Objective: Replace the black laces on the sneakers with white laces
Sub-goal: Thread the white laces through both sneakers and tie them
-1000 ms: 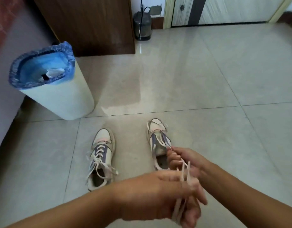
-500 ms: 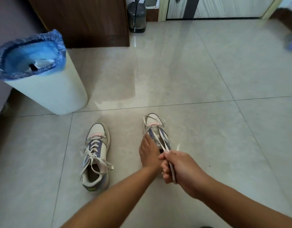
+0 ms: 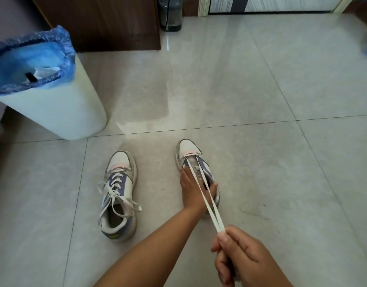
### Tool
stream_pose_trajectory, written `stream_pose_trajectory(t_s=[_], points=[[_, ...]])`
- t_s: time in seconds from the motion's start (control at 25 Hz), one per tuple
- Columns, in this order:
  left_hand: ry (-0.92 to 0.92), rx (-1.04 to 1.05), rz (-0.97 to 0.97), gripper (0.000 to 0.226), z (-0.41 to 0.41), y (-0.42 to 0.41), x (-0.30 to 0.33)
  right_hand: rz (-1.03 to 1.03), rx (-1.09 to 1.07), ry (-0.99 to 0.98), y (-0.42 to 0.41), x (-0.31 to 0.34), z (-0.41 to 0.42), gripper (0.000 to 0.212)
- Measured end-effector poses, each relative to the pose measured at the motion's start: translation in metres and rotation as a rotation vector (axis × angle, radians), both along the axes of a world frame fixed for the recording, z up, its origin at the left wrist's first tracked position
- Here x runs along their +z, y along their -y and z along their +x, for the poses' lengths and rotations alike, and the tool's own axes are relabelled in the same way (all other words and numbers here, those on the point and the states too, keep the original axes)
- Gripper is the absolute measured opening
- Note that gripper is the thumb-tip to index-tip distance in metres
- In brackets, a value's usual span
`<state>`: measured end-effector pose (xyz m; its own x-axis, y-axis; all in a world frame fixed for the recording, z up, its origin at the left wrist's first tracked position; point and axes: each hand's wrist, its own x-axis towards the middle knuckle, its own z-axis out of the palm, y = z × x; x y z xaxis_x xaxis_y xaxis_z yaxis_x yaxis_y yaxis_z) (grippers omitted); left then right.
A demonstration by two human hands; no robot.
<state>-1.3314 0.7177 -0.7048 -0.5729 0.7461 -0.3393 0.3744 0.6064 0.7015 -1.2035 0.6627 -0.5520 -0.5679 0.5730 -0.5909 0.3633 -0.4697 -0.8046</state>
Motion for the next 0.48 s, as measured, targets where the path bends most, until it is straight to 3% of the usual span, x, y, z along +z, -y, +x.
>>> stream_pose_trajectory(t_s=[0.2,0.48], points=[[0.036,-0.005,0.025,0.088,0.001,-0.003,0.003,0.120,-0.003,-0.015,-0.006,0.007,0.007,0.028],[0.051,-0.053,-0.059,0.095,-0.014,-0.005,0.011,0.184,-0.067,-0.060,-0.028,0.012,0.005,0.017]])
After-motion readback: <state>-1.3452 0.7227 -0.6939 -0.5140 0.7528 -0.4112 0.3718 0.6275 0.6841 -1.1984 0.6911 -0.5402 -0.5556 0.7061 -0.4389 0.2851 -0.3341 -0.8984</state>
